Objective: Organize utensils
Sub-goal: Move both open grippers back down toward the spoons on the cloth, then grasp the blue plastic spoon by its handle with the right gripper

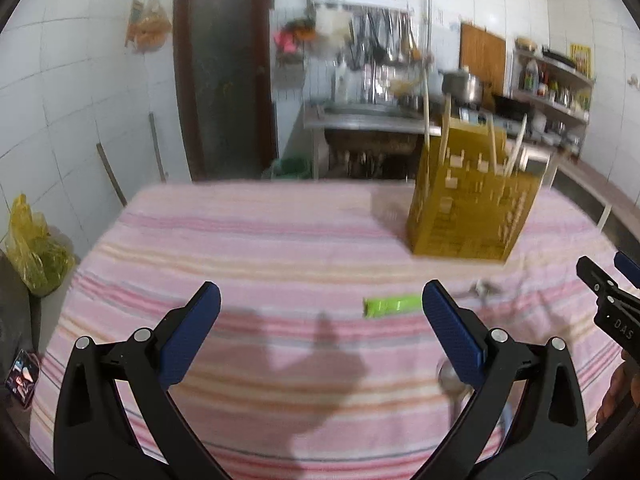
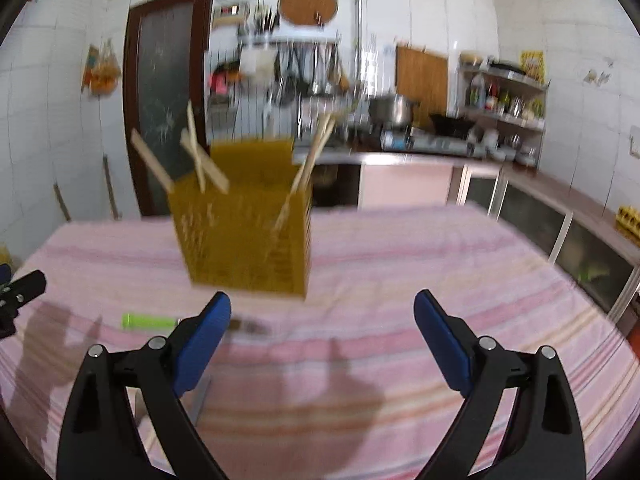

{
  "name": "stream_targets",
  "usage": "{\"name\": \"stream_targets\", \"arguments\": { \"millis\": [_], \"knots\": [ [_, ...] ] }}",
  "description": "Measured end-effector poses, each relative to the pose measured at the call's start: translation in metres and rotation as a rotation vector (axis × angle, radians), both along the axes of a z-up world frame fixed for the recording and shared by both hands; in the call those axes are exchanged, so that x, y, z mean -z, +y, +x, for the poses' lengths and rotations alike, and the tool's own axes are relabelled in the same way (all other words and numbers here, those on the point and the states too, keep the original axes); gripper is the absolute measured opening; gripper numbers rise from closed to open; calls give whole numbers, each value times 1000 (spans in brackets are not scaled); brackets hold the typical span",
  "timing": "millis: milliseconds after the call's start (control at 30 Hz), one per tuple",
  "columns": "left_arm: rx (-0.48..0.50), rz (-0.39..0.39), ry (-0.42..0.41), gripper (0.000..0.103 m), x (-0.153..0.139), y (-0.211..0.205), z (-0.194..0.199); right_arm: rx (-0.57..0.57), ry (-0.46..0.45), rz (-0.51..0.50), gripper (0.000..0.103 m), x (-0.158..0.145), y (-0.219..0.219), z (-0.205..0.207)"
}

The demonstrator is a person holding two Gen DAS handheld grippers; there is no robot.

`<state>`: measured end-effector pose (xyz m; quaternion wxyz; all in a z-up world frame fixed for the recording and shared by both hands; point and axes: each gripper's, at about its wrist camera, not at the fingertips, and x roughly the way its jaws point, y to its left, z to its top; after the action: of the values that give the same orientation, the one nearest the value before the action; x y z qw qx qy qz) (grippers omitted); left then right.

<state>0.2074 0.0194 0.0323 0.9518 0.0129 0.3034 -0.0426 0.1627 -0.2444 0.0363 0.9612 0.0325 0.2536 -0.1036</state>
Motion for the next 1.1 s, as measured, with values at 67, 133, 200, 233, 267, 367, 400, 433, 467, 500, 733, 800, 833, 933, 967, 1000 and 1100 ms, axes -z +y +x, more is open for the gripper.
{"name": "stream_targets", "arguments": {
  "millis": [67,133,200,233,267,367,400,433,467,500,733,800,833,933,967,1000,1100],
  "knots": [
    [7,15,35,98,17,-1,1,-8,72,11,91,14,4,5],
    [5,34,61,98,30,-3,3,-17,126,11,91,25,11,11],
    [-4,54,84,98,39,-4,7,-32,176,16,91,35,19,14],
    [-7,60,91,98,42,-5,7,-38,200,22,91,40,23,16],
    [-11,64,98,98,45,-4,8,-41,213,24,91,43,26,17],
    [-17,66,114,98,49,-1,8,-66,271,8,90,55,40,20],
    [-18,67,120,98,51,0,8,-64,281,-6,90,58,46,19],
    [-17,67,124,98,52,0,9,-65,289,-15,89,60,51,19],
    [-17,67,130,98,53,1,9,-68,297,-17,87,61,54,19],
    [-17,68,135,98,55,1,10,-73,306,-16,84,62,57,20],
    [-1,63,156,98,62,-2,7,-118,373,28,42,67,74,27],
    [8,63,159,98,63,-5,6,-124,379,42,33,68,78,29],
    [15,65,163,98,64,-7,5,-125,381,39,30,69,80,31],
    [36,60,171,98,65,-11,3,-140,377,46,17,70,82,33],
    [40,58,173,98,65,-12,2,-144,374,53,11,70,80,34],
    [45,52,181,98,66,-13,2,-149,371,63,10,69,76,33],
    [65,27,209,98,68,-17,1,-151,377,82,9,66,61,30]
  ]
}}
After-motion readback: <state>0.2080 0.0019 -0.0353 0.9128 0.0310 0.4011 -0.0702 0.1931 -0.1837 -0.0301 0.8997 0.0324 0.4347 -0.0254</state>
